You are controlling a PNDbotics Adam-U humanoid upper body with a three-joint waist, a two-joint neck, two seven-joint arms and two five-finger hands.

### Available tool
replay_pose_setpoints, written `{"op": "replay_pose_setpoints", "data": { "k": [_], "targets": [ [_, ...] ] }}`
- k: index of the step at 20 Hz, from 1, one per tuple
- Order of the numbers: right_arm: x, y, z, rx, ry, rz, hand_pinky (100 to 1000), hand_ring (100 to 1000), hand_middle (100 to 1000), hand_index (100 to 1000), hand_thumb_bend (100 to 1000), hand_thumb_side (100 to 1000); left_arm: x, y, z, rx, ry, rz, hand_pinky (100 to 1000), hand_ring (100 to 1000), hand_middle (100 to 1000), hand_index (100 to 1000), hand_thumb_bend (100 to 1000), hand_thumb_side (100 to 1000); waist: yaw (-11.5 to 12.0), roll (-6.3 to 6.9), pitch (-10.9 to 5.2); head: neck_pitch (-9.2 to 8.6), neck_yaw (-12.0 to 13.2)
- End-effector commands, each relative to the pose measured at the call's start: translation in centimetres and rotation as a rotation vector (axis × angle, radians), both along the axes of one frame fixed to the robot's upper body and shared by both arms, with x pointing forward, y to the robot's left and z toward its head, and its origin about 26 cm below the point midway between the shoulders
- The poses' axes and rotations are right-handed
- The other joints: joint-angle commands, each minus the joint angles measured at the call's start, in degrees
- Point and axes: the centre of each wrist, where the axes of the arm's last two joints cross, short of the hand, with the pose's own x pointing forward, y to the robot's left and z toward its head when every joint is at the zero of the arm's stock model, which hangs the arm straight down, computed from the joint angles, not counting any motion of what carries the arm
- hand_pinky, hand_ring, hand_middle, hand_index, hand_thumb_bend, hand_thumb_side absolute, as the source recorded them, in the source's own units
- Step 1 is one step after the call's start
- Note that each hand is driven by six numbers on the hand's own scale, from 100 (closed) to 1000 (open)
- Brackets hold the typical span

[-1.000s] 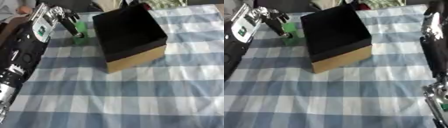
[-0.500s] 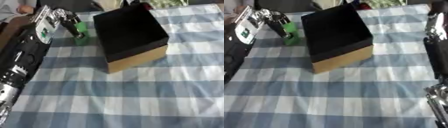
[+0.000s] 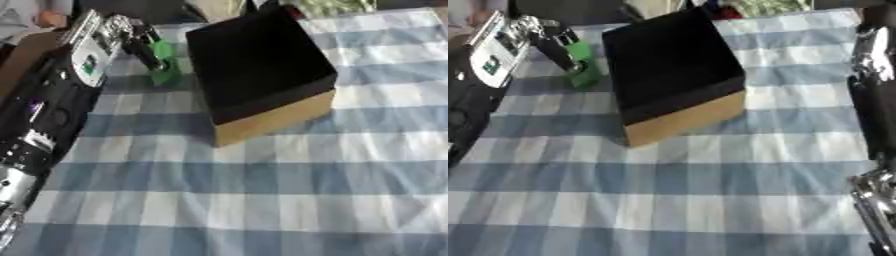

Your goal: Pick up objects on the table and place them in the box.

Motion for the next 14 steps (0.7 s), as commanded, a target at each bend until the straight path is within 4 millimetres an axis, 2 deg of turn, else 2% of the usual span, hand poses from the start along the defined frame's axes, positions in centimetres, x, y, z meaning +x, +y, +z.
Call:
{"op": "replay_pose_setpoints", "data": {
  "k": [1,6,10,14],
  "targets": [
    [-0.3,0.0,0.6,0.004,-0.021,0.006,872,798,674,816,100,623,-0.7,0.2,2.5,0.023,-0.069,0.015,872,726,557,714,100,100,0.2,-0.24,-2.14,0.62,-0.3],
    [-0.3,-0.1,0.5,0.005,-0.018,0.002,872,798,674,816,100,627,-2.2,-1.3,4.5,0.051,-0.160,-0.026,852,706,545,707,100,104,0.6,-0.42,-3.28,1.58,-1.6],
    [-0.3,-0.2,0.3,0.007,-0.013,-0.002,872,798,674,816,100,620,-4.1,-3.3,6.4,0.056,-0.266,-0.064,835,692,534,700,100,142,0.9,-0.57,-4.28,2.58,-3.5],
    [-0.3,-0.2,0.3,0.011,-0.011,-0.001,872,799,675,815,100,618,-6.1,-5.6,7.4,0.043,-0.350,-0.120,825,686,530,702,100,185,0.9,-0.78,-5.01,3.19,-4.6]
  ]
}}
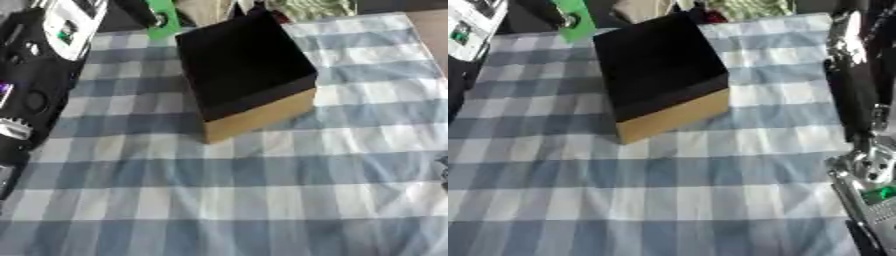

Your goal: Pick up objects on the table and place them in the box.

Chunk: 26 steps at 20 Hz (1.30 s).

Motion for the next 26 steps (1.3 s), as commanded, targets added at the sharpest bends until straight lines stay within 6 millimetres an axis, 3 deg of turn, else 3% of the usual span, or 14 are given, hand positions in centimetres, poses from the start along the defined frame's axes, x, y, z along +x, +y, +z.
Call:
{"op": "replay_pose_setpoints", "data": {
  "k": [1,9,17,22,26],
  "targets": [
    [-0.2,-0.1,0.7,0.002,-0.027,0.001,872,799,675,815,100,617,-2.3,-1.4,2.4,-0.015,-0.096,-0.042,824,683,527,702,100,196,0.0,-0.33,-1.81,0.75,-0.9],
    [-0.2,0.0,0.8,0.007,-0.032,0.011,873,799,675,815,100,616,-5.7,-6.0,2.4,-0.097,-0.149,-0.211,819,676,527,715,100,271,-0.5,-0.70,-2.46,0.45,-1.3],
    [-0.2,0.2,0.9,0.012,-0.039,0.019,873,800,675,815,100,618,-4.5,-8.2,-0.5,-0.119,-0.046,-0.270,822,684,542,727,100,224,-0.7,-0.60,-2.70,0.17,-1.2],
    [-0.2,0.2,1.0,0.015,-0.045,0.022,873,800,676,815,100,618,-3.8,-8.9,-2.3,-0.105,0.029,-0.292,827,696,559,738,100,112,-0.6,-0.58,-2.60,0.17,-1.3],
    [-0.2,0.3,1.1,0.017,-0.049,0.026,873,800,676,815,100,619,-3.3,-9.0,-3.6,-0.081,0.073,-0.297,833,705,568,742,100,100,-0.4,-0.60,-2.54,-0.04,-1.4]
  ]
}}
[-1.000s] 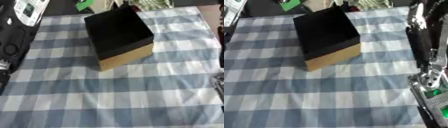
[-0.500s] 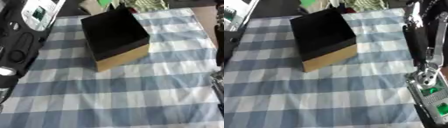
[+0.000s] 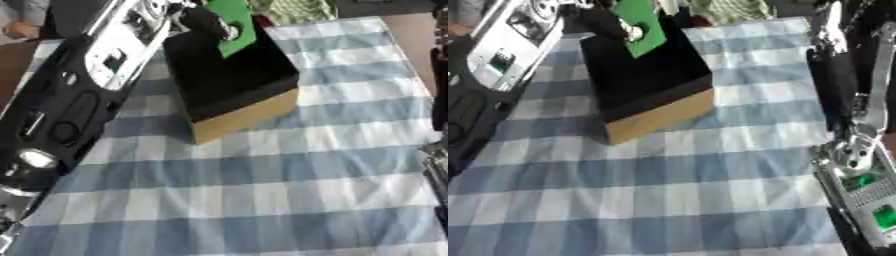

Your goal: Pick up objects on the table and place them in the box.

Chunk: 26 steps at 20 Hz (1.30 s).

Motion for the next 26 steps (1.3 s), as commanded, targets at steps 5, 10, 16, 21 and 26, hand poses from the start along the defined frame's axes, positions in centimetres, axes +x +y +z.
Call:
{"op": "replay_pose_setpoints", "data": {
  "k": [5,10,16,21,26],
  "targets": [
    [-0.2,0.1,0.8,0.007,-0.036,0.006,873,801,675,815,100,621,0.3,-0.2,-0.7,0.037,0.052,-0.042,861,755,637,799,100,100,0.1,-0.33,-1.17,-0.68,0.0],
    [-0.2,0.1,0.8,0.009,-0.037,0.007,873,801,675,815,100,621,0.5,-0.4,-1.4,0.081,0.073,-0.099,918,855,792,962,327,100,0.0,-0.35,-1.04,-0.87,0.1],
    [-0.2,0.2,0.7,0.012,-0.036,0.011,873,801,675,815,100,623,0.7,-0.1,-1.5,0.187,0.002,-0.078,934,895,845,1000,719,196,0.1,-0.31,-1.05,-0.96,0.2],
    [-0.3,0.2,0.7,0.014,-0.033,0.013,873,801,674,815,100,623,0.7,0.1,-1.2,0.224,-0.069,-0.039,923,884,829,985,735,196,0.1,-0.36,-1.06,-0.95,0.2],
    [-0.3,0.2,0.6,0.015,-0.030,0.014,874,801,674,815,100,623,0.4,0.1,-0.8,0.204,-0.096,-0.041,912,870,800,959,640,195,0.0,-0.53,-1.07,-0.97,0.5]
  ]
}}
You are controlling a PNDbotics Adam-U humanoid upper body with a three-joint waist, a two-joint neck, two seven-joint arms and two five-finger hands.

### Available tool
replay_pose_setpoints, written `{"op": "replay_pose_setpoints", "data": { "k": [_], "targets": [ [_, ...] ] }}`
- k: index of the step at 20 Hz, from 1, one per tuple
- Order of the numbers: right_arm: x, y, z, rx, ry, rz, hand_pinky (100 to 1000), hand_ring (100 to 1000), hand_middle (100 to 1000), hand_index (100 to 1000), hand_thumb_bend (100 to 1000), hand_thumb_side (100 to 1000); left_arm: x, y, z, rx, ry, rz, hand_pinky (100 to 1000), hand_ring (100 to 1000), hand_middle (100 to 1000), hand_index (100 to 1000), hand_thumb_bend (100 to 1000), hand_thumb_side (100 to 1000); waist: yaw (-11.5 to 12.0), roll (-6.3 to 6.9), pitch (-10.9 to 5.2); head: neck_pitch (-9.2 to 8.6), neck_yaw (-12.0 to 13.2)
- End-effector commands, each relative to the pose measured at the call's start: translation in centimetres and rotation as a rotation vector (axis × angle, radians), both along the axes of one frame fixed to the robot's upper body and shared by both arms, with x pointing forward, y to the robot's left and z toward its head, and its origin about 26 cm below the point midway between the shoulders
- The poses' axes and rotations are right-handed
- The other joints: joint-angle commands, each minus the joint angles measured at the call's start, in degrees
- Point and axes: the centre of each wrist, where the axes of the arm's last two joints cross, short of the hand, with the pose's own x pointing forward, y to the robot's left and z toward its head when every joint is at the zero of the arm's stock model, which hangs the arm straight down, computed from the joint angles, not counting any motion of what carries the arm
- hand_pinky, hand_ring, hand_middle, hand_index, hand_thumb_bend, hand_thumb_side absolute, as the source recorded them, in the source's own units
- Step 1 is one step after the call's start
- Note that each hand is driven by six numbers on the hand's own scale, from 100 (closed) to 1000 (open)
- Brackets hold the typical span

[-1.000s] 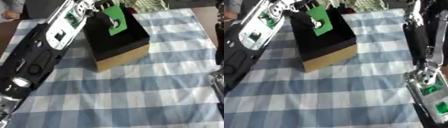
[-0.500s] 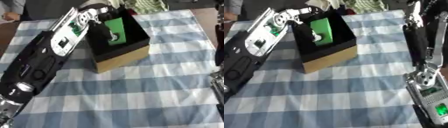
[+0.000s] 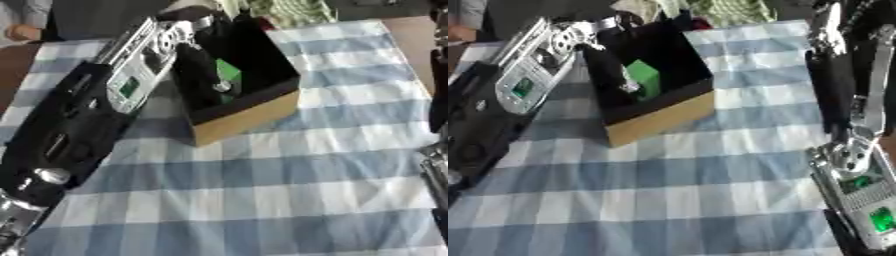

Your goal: Pick up objects on the table and place them in the box.

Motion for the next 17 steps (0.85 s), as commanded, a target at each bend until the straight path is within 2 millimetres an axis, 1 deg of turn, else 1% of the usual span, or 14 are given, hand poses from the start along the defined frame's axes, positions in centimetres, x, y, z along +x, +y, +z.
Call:
{"op": "replay_pose_setpoints", "data": {
  "k": [1,2,3,5,6,7,8,9,11,12,13,15,17],
  "targets": [
    [-0.3,-0.1,0.6,0.000,-0.025,0.004,874,801,674,815,100,622,-0.8,0.2,1.7,-0.043,-0.058,-0.007,910,866,794,951,614,193,0.0,-0.54,-1.13,-0.44,0.2],
    [-0.3,-0.1,0.6,0.000,-0.025,0.003,874,801,674,815,100,622,-1.0,0.2,1.9,-0.060,-0.063,-0.010,910,866,794,951,614,193,0.1,-0.57,-1.14,-0.42,0.2],
    [-0.3,-0.1,0.6,-0.001,-0.025,0.002,874,801,674,815,100,621,-1.5,0.3,2.5,-0.090,-0.083,-0.020,902,853,779,936,518,173,0.2,-0.65,-1.21,-0.21,0.2],
    [-0.2,-0.2,0.6,-0.003,-0.025,-0.002,874,802,674,814,100,619,-2.9,0.7,3.9,-0.168,-0.132,-0.041,891,838,769,933,369,151,0.6,-0.78,-1.37,0.28,0.0],
    [-0.2,-0.3,0.6,-0.004,-0.026,-0.006,873,802,674,814,100,618,-3.9,1.1,4.7,-0.217,-0.164,-0.052,886,830,763,930,332,157,0.8,-0.86,-1.49,0.62,-0.1],
    [-0.2,-0.4,0.7,-0.005,-0.027,-0.009,873,802,675,814,100,617,-4.9,1.5,5.4,-0.264,-0.190,-0.063,882,825,759,928,315,160,1.0,-0.92,-1.60,0.92,-0.2],
    [-0.2,-0.5,0.7,-0.006,-0.029,-0.013,873,802,675,814,100,615,-5.8,1.8,5.9,-0.305,-0.209,-0.072,876,814,745,921,241,147,1.2,-0.97,-1.70,1.13,-0.3],
    [-0.2,-0.6,0.7,-0.008,-0.032,-0.019,872,802,675,814,100,614,-6.9,2.5,6.6,-0.356,-0.253,-0.078,876,812,742,920,225,149,1.6,-1.14,-1.91,1.48,-0.5],
    [-0.2,-0.8,0.8,-0.010,-0.038,-0.029,872,802,676,814,100,611,-9.2,3.8,7.4,-0.437,-0.337,-0.087,869,799,730,921,218,154,2.2,-1.37,-2.23,1.97,-0.8],
    [-0.2,-1.0,0.9,-0.011,-0.041,-0.034,872,802,676,813,100,626,-10.3,4.4,7.7,-0.479,-0.384,-0.089,862,791,726,921,100,257,2.5,-1.52,-2.39,2.18,-1.0],
    [-0.2,-1.1,1.0,-0.012,-0.044,-0.038,872,802,676,813,100,609,-11.4,5.1,7.8,-0.525,-0.432,-0.089,857,786,725,923,211,166,2.7,-1.66,-2.54,2.32,-1.2],
    [-0.1,-1.2,1.1,-0.012,-0.049,-0.045,872,802,677,813,100,607,-13.4,6.3,7.6,-0.618,-0.521,-0.088,847,777,720,926,187,188,3.1,-1.96,-2.79,2.45,-1.5],
    [-0.1,-1.3,1.1,-0.012,-0.052,-0.050,871,802,677,813,100,605,-13.9,7.2,7.0,-0.704,-0.591,-0.088,842,771,709,920,166,211,3.5,-2.26,-3.03,2.58,-1.9]
  ]
}}
